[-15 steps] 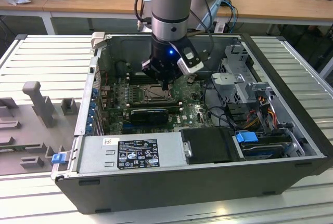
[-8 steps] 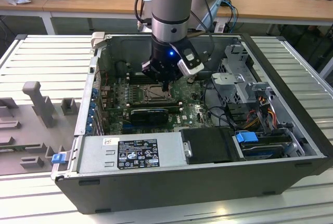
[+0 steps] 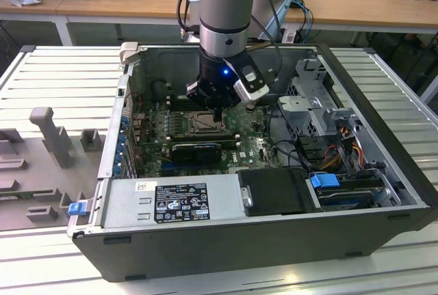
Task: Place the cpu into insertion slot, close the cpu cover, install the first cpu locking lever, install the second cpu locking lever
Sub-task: 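Install the second cpu locking lever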
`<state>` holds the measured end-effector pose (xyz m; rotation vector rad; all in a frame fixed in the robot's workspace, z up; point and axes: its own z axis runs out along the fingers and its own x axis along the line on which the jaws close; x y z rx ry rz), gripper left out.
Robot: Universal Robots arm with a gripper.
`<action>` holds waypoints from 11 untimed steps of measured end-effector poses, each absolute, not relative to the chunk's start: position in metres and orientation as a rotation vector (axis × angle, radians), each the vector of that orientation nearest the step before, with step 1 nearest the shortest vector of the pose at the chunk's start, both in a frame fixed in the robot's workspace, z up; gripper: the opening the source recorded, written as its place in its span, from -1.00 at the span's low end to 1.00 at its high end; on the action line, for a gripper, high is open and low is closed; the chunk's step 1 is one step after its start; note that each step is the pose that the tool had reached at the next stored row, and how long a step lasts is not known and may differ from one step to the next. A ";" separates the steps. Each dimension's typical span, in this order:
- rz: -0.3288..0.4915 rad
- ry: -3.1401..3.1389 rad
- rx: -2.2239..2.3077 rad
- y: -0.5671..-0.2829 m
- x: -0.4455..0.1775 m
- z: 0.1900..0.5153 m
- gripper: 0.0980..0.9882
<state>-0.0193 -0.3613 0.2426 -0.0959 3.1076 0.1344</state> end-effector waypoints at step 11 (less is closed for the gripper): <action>0.164 3.112 -0.092 -0.368 -0.019 0.241 -0.98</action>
